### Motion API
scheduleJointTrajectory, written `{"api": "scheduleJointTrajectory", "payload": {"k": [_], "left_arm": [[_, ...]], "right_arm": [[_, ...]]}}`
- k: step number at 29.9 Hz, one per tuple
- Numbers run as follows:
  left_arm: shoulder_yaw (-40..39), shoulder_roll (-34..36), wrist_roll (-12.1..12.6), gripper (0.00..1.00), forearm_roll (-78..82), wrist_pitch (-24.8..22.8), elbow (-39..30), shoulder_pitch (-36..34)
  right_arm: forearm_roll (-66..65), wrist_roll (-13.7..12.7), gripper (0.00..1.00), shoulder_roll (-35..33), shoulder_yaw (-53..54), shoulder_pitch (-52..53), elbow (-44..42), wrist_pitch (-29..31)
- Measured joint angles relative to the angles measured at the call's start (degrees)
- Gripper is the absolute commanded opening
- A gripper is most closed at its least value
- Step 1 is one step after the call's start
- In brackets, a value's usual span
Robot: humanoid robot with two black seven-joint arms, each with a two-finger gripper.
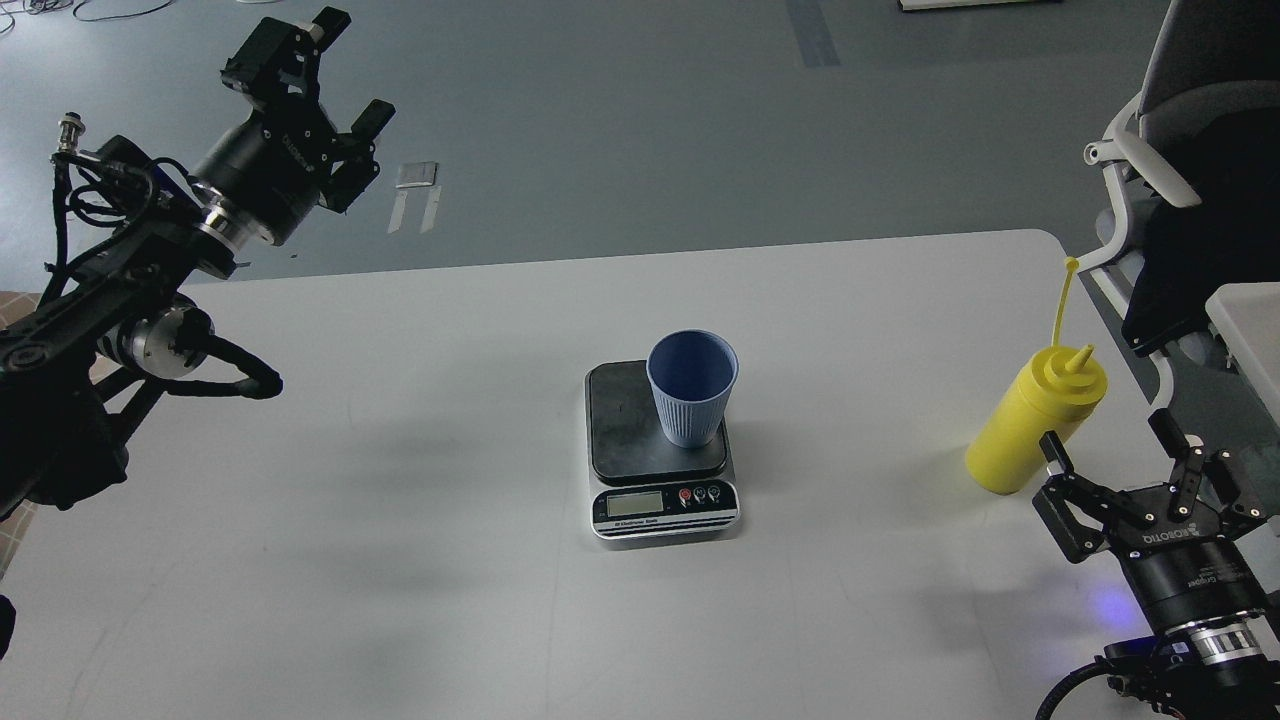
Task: Pour seasoning into cup on scale with both arms
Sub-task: 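Grasp the yellow squeeze bottle with the right gripper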
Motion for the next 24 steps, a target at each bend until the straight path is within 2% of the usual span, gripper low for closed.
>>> {"api": "scheduleJointTrajectory", "payload": {"k": [12, 24], "left_arm": [[0.12, 0.08, 0.00, 0.98, 0.01, 0.01, -0.32, 0.09], [0.18, 0.08, 0.00, 0.98, 0.05, 0.12, -0.82, 0.57]], "right_arm": [[-2.11, -0.01, 1.00, 0.00, -0.48, 6.68, -9.25, 0.00], [-3.90, 0.04, 1.00, 0.00, -0.92, 10.07, -12.78, 0.00]]}}
